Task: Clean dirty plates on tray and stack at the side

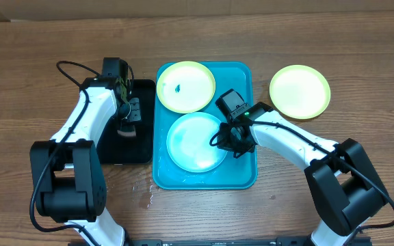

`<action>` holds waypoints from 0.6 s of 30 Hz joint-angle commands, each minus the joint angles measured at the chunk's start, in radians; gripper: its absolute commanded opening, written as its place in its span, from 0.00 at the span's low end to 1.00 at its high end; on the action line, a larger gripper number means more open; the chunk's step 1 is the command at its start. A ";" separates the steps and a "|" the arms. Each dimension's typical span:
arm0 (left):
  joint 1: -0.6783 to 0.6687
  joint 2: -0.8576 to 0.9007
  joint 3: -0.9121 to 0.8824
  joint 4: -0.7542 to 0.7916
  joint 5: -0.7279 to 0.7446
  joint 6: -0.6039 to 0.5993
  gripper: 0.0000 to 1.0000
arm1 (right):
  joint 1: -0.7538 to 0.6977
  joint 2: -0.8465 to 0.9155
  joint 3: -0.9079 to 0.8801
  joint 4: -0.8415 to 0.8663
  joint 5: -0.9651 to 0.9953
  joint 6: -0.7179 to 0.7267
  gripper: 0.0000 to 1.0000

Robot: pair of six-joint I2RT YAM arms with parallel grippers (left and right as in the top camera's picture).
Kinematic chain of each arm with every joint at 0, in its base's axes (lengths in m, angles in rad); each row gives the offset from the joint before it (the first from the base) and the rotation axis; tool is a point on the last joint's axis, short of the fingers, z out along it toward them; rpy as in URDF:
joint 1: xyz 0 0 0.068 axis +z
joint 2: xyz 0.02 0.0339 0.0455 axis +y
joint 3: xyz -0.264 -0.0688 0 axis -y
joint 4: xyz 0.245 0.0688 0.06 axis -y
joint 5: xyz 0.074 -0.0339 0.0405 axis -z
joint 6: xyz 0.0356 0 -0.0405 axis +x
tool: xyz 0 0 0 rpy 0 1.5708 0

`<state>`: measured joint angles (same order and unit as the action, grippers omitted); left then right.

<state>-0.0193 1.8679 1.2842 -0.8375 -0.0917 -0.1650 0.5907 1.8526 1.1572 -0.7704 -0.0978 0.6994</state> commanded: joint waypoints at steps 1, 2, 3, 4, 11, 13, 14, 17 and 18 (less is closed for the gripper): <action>0.002 0.010 -0.006 0.018 -0.019 0.003 0.59 | 0.005 -0.009 -0.006 0.007 0.007 0.005 0.04; 0.002 0.010 -0.006 0.024 -0.018 0.003 0.59 | 0.005 -0.009 -0.006 0.007 0.007 0.005 0.04; 0.002 0.010 -0.006 0.028 -0.012 0.003 0.57 | 0.005 -0.009 -0.006 0.007 0.007 0.005 0.04; 0.002 0.010 -0.006 0.031 -0.011 0.003 0.54 | 0.005 -0.009 -0.006 0.007 0.007 0.005 0.04; 0.002 0.010 -0.007 0.027 0.018 0.000 0.41 | 0.005 -0.009 -0.006 0.007 0.006 0.005 0.04; 0.002 0.010 -0.011 0.027 0.019 0.000 0.36 | 0.005 -0.009 -0.006 0.007 0.006 0.005 0.04; 0.002 0.010 -0.015 0.027 0.022 0.000 0.35 | 0.005 -0.009 -0.006 0.007 0.007 0.005 0.04; 0.002 0.010 -0.037 0.035 0.033 -0.012 0.30 | 0.005 -0.009 -0.006 0.007 0.007 0.005 0.04; 0.002 0.010 -0.050 0.044 0.033 -0.016 0.30 | 0.005 -0.009 -0.006 0.007 0.007 0.005 0.04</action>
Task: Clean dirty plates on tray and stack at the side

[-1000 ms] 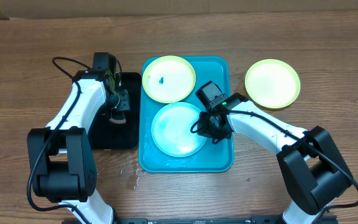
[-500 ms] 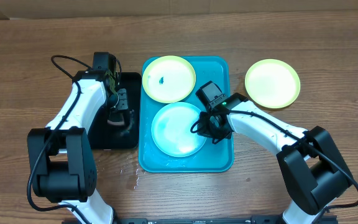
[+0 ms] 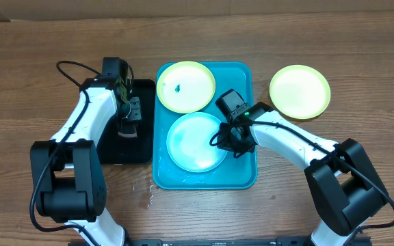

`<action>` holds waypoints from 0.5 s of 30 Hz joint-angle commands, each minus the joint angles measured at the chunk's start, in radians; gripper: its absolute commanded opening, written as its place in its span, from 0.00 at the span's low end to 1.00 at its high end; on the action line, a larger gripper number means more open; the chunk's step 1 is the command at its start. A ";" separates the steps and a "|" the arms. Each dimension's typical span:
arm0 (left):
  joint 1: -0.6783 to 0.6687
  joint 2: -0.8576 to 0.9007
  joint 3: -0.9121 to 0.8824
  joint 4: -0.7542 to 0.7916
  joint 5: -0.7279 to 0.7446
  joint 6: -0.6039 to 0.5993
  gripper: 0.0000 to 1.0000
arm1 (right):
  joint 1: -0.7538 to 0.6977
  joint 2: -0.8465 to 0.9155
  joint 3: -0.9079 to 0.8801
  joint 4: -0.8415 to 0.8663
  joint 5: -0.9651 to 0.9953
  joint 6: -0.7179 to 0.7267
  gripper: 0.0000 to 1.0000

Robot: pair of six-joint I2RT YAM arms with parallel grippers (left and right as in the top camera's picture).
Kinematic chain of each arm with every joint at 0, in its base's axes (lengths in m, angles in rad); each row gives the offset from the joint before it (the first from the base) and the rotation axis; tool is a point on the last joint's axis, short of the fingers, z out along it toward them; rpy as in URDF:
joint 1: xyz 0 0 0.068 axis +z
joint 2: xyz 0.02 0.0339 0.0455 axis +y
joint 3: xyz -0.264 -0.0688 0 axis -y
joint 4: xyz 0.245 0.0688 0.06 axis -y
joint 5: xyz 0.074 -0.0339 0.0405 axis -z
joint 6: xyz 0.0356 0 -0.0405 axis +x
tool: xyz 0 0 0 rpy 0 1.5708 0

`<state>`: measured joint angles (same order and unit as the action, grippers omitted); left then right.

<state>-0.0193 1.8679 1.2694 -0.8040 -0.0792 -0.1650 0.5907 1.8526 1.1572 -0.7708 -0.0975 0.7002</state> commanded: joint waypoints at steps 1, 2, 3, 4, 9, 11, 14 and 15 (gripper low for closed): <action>0.002 0.010 -0.055 0.028 0.020 -0.016 0.30 | 0.005 -0.009 -0.006 0.008 0.006 0.004 0.04; 0.002 0.010 -0.069 0.042 0.020 -0.016 0.31 | 0.005 -0.009 -0.006 0.008 0.006 0.004 0.04; 0.002 0.010 -0.087 0.060 0.020 -0.016 0.31 | 0.005 -0.009 -0.006 0.008 0.006 0.004 0.04; 0.002 0.010 -0.098 0.074 0.020 -0.016 0.31 | 0.005 -0.009 -0.006 0.008 0.006 0.004 0.04; 0.002 0.007 -0.098 0.092 0.025 -0.019 0.04 | 0.005 -0.009 -0.006 0.010 0.005 0.005 0.04; 0.003 0.004 -0.064 0.050 0.024 -0.018 0.04 | 0.005 -0.009 -0.006 0.011 0.002 0.004 0.04; 0.004 -0.005 0.008 -0.036 0.026 -0.019 0.04 | 0.005 -0.009 -0.006 0.011 0.002 0.004 0.04; 0.005 -0.010 0.033 -0.066 0.027 -0.018 0.04 | 0.005 -0.009 -0.006 0.011 0.002 0.004 0.04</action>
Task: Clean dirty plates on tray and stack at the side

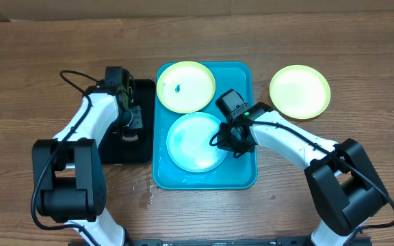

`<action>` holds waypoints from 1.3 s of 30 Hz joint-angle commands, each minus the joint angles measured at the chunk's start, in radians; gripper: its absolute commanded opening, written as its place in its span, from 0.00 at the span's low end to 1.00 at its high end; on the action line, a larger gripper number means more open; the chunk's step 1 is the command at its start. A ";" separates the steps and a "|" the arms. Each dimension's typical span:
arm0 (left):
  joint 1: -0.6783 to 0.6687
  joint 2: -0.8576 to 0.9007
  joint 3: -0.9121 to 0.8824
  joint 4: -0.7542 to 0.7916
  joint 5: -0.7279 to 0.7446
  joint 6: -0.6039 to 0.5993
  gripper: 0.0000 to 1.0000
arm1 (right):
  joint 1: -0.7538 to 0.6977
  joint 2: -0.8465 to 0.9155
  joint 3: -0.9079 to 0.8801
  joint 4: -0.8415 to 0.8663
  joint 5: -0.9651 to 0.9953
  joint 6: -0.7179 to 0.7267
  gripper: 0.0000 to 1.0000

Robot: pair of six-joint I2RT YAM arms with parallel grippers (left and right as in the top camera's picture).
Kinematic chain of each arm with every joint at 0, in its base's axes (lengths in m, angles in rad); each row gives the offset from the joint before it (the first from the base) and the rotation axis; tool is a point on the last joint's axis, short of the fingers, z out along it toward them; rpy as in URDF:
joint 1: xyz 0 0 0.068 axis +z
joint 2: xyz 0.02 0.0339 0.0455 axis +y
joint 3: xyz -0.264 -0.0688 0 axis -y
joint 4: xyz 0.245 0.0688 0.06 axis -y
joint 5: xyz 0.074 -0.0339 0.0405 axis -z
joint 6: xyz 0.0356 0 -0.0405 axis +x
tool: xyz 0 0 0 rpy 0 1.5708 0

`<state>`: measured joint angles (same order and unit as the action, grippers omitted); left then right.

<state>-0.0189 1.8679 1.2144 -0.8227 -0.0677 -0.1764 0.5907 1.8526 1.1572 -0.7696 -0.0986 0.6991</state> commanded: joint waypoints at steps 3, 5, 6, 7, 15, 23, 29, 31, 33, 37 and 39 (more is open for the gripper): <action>0.005 -0.034 0.150 -0.115 0.016 -0.007 0.04 | 0.005 -0.009 -0.006 0.010 0.003 0.005 0.04; 0.005 -0.055 0.172 -0.129 0.014 -0.006 0.04 | 0.005 -0.009 -0.006 0.010 0.004 0.005 0.04; 0.005 -0.077 0.178 -0.127 0.005 -0.006 0.04 | 0.005 -0.009 -0.006 0.010 0.004 0.005 0.04; 0.005 -0.087 0.178 -0.124 0.003 -0.003 0.04 | 0.005 -0.009 -0.006 0.010 0.004 0.005 0.04; -0.027 -0.096 0.178 -0.120 -0.082 0.024 0.04 | 0.005 -0.009 -0.006 0.010 0.003 0.005 0.04; -0.157 -0.096 0.178 -0.120 -0.241 0.006 0.04 | 0.005 -0.009 -0.006 0.010 0.003 0.005 0.04; -0.229 -0.096 0.178 -0.122 -0.111 -0.032 0.04 | 0.005 -0.009 -0.006 0.010 0.004 0.005 0.04; -0.249 -0.096 0.178 -0.123 0.050 -0.031 0.04 | 0.005 -0.009 -0.006 0.010 0.004 0.005 0.04; -0.266 -0.096 0.178 -0.119 0.186 -0.029 0.04 | 0.005 -0.009 -0.006 0.011 0.004 0.005 0.04; -0.291 -0.095 0.175 -0.115 0.327 -0.034 0.04 | 0.005 -0.009 -0.006 0.010 0.004 0.005 0.04; -0.303 -0.095 0.167 -0.114 0.346 -0.034 0.04 | 0.005 -0.009 -0.006 0.009 0.004 0.005 0.04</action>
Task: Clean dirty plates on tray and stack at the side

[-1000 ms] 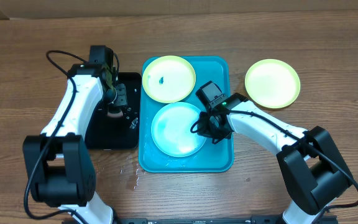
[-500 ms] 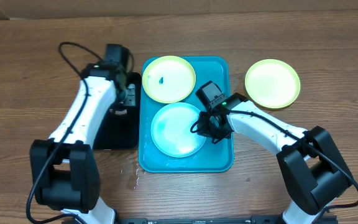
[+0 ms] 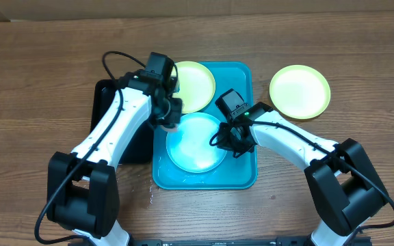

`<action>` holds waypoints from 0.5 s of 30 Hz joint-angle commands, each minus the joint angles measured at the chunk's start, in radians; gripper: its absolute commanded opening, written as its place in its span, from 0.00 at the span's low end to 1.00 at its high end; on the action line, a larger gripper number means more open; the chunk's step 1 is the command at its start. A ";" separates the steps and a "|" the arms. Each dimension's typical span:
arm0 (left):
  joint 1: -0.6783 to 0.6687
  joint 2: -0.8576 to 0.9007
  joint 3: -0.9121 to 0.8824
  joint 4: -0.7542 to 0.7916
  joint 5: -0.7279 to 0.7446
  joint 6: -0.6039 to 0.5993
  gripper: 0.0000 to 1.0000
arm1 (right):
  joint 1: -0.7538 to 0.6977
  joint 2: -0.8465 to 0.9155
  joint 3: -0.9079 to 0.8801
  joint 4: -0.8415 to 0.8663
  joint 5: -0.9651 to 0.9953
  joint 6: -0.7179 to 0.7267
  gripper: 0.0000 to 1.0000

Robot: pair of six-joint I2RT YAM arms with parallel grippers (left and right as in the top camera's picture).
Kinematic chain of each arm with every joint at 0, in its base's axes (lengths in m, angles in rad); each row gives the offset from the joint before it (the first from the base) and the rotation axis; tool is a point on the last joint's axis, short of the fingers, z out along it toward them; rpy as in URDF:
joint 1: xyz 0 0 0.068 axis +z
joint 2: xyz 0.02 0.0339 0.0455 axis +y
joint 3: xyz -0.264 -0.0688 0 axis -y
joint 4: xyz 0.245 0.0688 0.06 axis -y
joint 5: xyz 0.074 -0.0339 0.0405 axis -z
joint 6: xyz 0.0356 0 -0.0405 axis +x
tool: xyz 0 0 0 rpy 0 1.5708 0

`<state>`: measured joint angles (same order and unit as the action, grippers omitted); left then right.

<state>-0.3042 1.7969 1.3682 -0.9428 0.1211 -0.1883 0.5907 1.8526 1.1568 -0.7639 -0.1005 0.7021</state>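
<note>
A teal tray (image 3: 245, 174) holds two plates. The far one is yellow-green (image 3: 197, 85), and my left wrist covers its left part. The near one is a pale whitish plate (image 3: 193, 147). My left gripper (image 3: 169, 120) hangs over the tray's left side, at the pale plate's far-left rim. A small pale sponge seems pinched at its tip, mostly hidden under the wrist. My right gripper (image 3: 226, 141) sits at the pale plate's right rim and looks shut on it.
A yellow-green plate (image 3: 299, 91) lies alone on the wooden table to the right of the tray. A black mat (image 3: 108, 102) lies to the left of the tray, partly under my left arm.
My left gripper was over the black mat and is now to the right, over the tray by the pale plate's rim. The pale pad is gone from the mat. The right arm is unchanged.
My left gripper first stood low on a small pale pad on the black mat. It stayed there, then had shifted slightly on the mat. Now it is over the tray between the two plates. My right gripper kept its place at the pale plate's right rim throughout.
</note>
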 commanded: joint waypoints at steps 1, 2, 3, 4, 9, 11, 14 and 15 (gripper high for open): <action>-0.023 -0.024 0.008 0.008 0.159 -0.022 0.04 | 0.005 -0.009 -0.006 0.003 0.006 0.002 0.04; -0.027 -0.024 0.003 0.009 0.159 -0.022 0.04 | 0.005 -0.009 -0.006 0.003 0.006 0.002 0.04; -0.032 -0.024 -0.005 0.012 0.159 -0.022 0.04 | 0.005 -0.009 -0.006 0.004 0.006 0.002 0.04; -0.038 -0.024 -0.012 0.013 0.158 -0.021 0.04 | 0.005 -0.009 -0.006 0.004 0.006 0.002 0.04; -0.062 -0.023 -0.066 0.060 0.155 -0.022 0.04 | 0.005 -0.009 -0.006 0.005 0.005 0.002 0.04; -0.071 -0.023 -0.099 0.097 0.157 -0.029 0.04 | 0.005 -0.009 -0.006 0.005 0.005 0.002 0.04; -0.086 -0.021 -0.155 0.148 0.152 -0.053 0.04 | 0.005 -0.009 -0.006 0.004 0.005 0.002 0.04; -0.090 -0.019 -0.170 0.159 0.135 -0.066 0.04 | 0.005 -0.009 -0.006 0.005 0.005 0.002 0.04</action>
<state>-0.3771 1.7969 1.2465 -0.8135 0.2554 -0.2108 0.5907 1.8526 1.1568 -0.7635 -0.1005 0.7017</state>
